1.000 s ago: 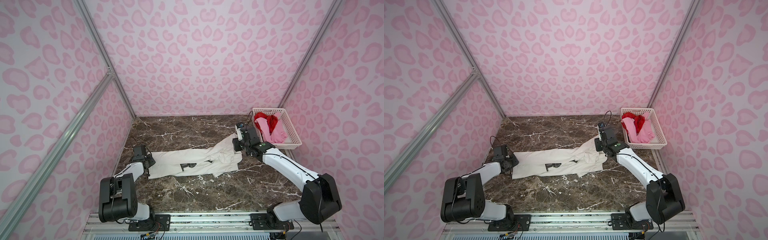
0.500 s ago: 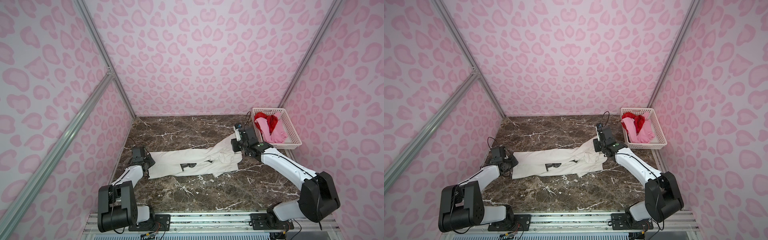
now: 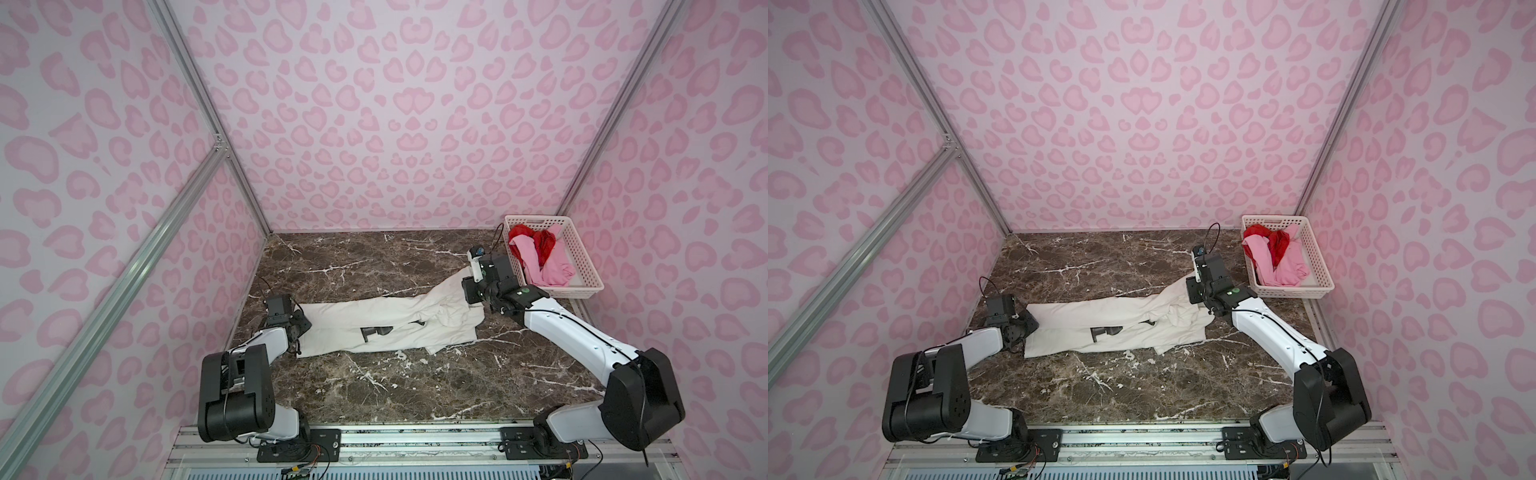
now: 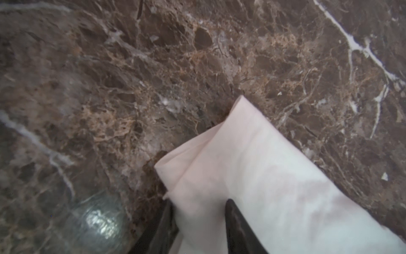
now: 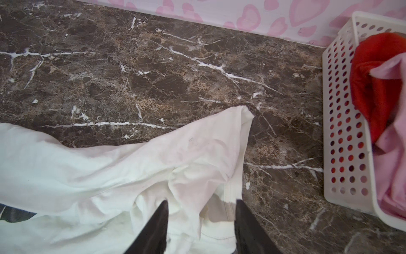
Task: Fold and stack t-shirts
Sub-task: Flatten out the T-shirt at the center of the board.
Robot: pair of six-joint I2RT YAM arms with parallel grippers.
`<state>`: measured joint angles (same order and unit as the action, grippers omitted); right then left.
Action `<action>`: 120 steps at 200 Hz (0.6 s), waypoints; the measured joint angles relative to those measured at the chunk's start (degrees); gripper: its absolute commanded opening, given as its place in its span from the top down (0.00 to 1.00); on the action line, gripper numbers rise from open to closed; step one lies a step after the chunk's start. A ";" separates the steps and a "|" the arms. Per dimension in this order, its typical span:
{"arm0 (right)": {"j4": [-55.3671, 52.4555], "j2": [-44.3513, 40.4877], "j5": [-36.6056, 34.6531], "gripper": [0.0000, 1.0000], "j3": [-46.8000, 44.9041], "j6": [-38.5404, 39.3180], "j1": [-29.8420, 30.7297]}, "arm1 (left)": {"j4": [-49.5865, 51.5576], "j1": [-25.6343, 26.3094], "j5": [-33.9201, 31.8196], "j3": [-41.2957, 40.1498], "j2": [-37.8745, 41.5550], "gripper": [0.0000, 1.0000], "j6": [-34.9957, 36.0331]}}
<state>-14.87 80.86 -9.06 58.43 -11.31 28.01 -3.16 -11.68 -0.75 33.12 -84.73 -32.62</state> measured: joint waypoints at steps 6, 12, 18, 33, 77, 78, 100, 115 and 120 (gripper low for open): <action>-0.02 -0.07 -0.02 0.50 0.00 0.02 0.00 | -0.96 -0.04 0.00 0.00 -0.44 0.65 -0.07; -0.04 -0.15 -0.09 0.50 0.00 0.02 0.00 | -1.62 -0.04 0.00 -0.02 -0.72 0.70 -0.28; -0.04 -0.22 -0.22 0.50 0.00 0.02 0.00 | -2.03 -0.04 0.00 -0.07 -0.87 0.76 -0.39; -0.11 -0.37 -0.24 0.50 -0.02 0.02 0.00 | -2.03 -0.11 0.07 -0.26 -0.76 0.83 -0.66; -0.37 -0.48 -0.37 0.50 -0.33 0.00 0.33 | 2.12 -0.04 0.33 -0.13 4.37 0.94 -0.68; -0.37 -0.48 -0.37 0.50 -0.33 0.00 0.35 | 2.19 -0.04 0.31 -0.13 4.52 0.95 -0.68; -0.35 -0.37 -0.37 0.50 -0.33 -0.02 0.87 | 3.78 -0.04 -0.13 0.20 6.88 0.96 -0.61; -0.35 -0.31 -0.37 0.50 -0.33 -0.02 1.27 | 4.70 -0.04 -0.15 0.94 7.45 0.96 -0.57; -0.35 -0.26 -0.37 0.50 -0.33 -0.04 1.38 | 4.96 -0.04 -0.07 1.29 7.50 0.96 -0.42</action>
<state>-15.22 80.60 -9.43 58.11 -11.35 29.39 1.80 -11.73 -0.82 34.41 -77.23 -33.04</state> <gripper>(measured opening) 0.499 0.052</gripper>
